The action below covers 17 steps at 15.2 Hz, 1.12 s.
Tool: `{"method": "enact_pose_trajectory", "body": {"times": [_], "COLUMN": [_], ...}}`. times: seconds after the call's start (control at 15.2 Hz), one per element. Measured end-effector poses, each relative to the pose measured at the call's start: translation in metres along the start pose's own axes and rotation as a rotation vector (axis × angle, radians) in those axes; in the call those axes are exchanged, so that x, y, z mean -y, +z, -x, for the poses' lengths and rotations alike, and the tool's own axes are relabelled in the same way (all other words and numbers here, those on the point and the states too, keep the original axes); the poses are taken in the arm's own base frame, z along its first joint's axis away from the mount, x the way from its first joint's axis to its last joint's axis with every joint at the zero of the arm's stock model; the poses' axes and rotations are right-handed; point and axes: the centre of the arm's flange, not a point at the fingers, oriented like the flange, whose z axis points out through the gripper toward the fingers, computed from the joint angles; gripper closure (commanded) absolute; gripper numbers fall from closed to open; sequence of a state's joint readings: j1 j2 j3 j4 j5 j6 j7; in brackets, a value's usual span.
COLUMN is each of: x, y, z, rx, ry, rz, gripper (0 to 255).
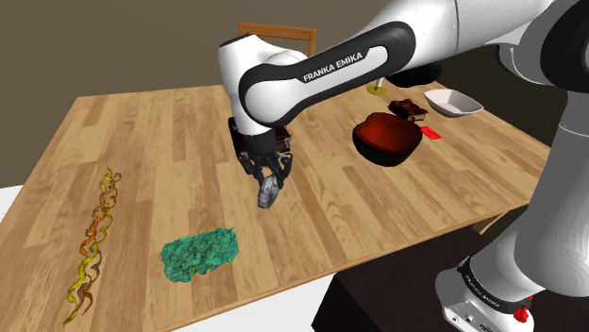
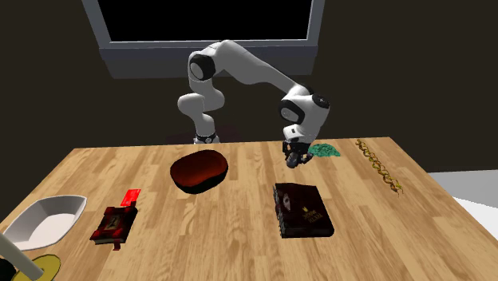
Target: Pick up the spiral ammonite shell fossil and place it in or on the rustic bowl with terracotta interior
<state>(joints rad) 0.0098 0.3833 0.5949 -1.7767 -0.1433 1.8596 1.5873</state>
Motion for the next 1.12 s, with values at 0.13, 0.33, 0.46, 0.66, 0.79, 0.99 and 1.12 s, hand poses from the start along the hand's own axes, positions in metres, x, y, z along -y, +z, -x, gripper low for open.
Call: {"method": "enact_pose_trajectory", "body": {"times": [0.13,0.33,0.46,0.66,0.79,0.99,1.12], "x": [-0.002,-0.006,-0.007,-0.011,-0.013,-0.017,-0.020], "y": [-0.009,-0.023,-0.034,-0.048,-0.058,-0.075,-0.085], "z": [0.001,0.002,0.003,0.003,0.005,0.006,0.007], "rx": [0.000,0.000,0.000,0.000,0.000,0.000,0.000], "ry": [0.000,0.000,0.000,0.000,0.000,0.000,0.000], "rz": [0.000,0.000,0.000,0.000,0.000,0.000,0.000], "gripper": [255,255,255,255,255,255,255]}}
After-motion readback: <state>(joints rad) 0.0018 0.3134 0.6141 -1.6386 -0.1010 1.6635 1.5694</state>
